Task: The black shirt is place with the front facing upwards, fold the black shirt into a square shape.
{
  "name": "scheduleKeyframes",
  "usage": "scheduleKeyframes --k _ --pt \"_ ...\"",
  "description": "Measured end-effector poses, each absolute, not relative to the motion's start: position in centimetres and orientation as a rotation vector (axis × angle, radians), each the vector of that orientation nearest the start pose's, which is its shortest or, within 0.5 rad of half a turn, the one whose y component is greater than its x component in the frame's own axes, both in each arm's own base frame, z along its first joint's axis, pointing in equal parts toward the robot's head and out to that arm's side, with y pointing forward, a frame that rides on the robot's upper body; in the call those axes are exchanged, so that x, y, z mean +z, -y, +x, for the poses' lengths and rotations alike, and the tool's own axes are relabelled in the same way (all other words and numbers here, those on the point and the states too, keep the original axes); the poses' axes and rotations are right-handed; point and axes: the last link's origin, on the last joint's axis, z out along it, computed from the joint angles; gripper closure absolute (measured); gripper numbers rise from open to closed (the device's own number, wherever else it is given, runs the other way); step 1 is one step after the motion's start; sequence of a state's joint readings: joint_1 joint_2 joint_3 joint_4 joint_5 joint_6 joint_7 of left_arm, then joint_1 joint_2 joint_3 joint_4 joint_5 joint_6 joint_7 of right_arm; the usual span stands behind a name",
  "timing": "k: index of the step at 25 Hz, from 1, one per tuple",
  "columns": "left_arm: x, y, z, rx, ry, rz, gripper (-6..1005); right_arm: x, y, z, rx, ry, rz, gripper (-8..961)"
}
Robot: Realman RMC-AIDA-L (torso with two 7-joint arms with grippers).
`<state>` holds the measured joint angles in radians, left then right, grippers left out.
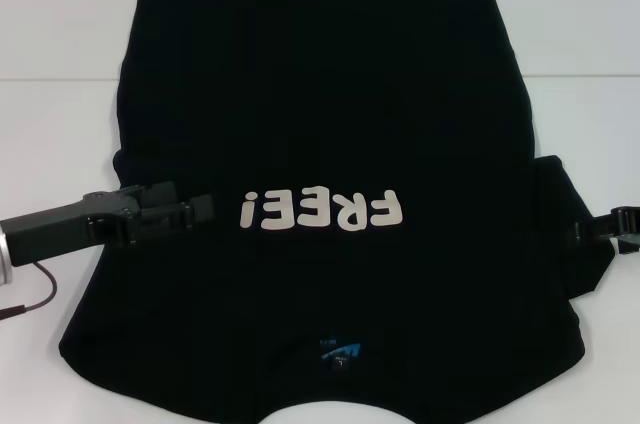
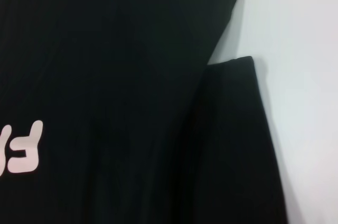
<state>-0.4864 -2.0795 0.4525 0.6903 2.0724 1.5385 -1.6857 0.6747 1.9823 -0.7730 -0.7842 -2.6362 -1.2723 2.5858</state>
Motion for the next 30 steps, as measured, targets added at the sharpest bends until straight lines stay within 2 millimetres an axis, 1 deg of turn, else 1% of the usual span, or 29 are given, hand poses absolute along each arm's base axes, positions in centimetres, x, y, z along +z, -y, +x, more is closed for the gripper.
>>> scheduleKeyframes --k 5,11,18,23,30 --pt "3.0 -32.7 -29.7 -0.809 1.135 -2.407 80 4.3 -39.1 30.4 -0.064 -1.658 -2.046 40" --pt "3.0 -32.7 -29.8 -0.81 1.137 -2.404 80 3.9 -39.1 30.3 -0.063 -1.663 -2.056 40" --pt "3.0 -32.7 -29.7 -0.811 1.136 -2.404 80 3.4 -39.0 29.3 -0.008 -1.669 -2.105 42" --pt "3.0 -32.7 -29.7 -0.81 1.136 -2.405 80 3.4 -39.1 29.1 0.007 -1.671 -2.113 44" --pt "3.0 -32.9 -29.6 -0.812 1.132 -2.406 80 3.8 -39.0 29.6 0.011 -1.698 -2.084 47"
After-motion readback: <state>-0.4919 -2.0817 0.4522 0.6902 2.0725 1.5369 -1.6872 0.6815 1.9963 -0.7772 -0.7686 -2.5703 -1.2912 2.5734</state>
